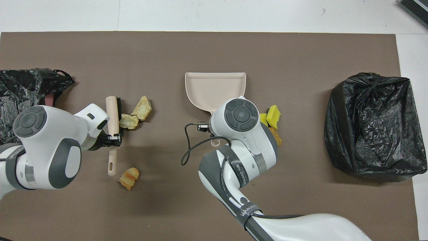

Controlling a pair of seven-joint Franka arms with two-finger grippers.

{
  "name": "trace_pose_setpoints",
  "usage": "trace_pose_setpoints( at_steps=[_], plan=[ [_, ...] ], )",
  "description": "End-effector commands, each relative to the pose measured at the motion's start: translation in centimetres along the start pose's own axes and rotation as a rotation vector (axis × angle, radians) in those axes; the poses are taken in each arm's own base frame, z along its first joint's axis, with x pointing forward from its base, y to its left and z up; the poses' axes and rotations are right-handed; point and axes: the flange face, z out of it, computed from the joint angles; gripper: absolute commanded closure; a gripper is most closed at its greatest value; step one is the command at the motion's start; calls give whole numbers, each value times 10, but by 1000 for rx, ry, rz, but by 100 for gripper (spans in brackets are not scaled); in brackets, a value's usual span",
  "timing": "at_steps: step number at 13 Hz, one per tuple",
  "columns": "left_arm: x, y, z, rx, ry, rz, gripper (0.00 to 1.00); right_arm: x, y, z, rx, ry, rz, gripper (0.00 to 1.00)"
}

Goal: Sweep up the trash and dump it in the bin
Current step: 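Place the dustpan beside the bread chunks with the right gripper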

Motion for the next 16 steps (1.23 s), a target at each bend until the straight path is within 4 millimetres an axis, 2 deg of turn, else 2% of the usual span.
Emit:
trace_pose_setpoints(
  at_steps=[1,3,4,7,9,10,12,14,16],
  plan=[
    [4,1,-3,-18,10,18,100,-13,17,-52,18,-56,-281,100],
    [4,1,-3,-18,10,21,100,-21,50,-80,17,-122,-526,100],
    [4,1,-3,-18,9,21,100,-28,57,-84,24,-170,-684,100],
    [4,-1,-3,-18,6,18,100,-43,63,-66,49,-214,-1002,100],
    [3,0,-3,-17,4,20,100,-44,62,-51,58,-238,-1188,100],
    [3,0,-3,-17,4,20,100,-49,53,-49,60,-236,-1245,100],
    [3,1,-2,-17,3,21,100,-61,41,-33,43,-238,-1273,100],
    [3,2,-3,-17,7,21,100,-67,31,-6,-8,-213,-1306,100],
    [3,1,-3,-17,5,20,100,-81,14,6,-23,-184,-1241,100]
  ],
)
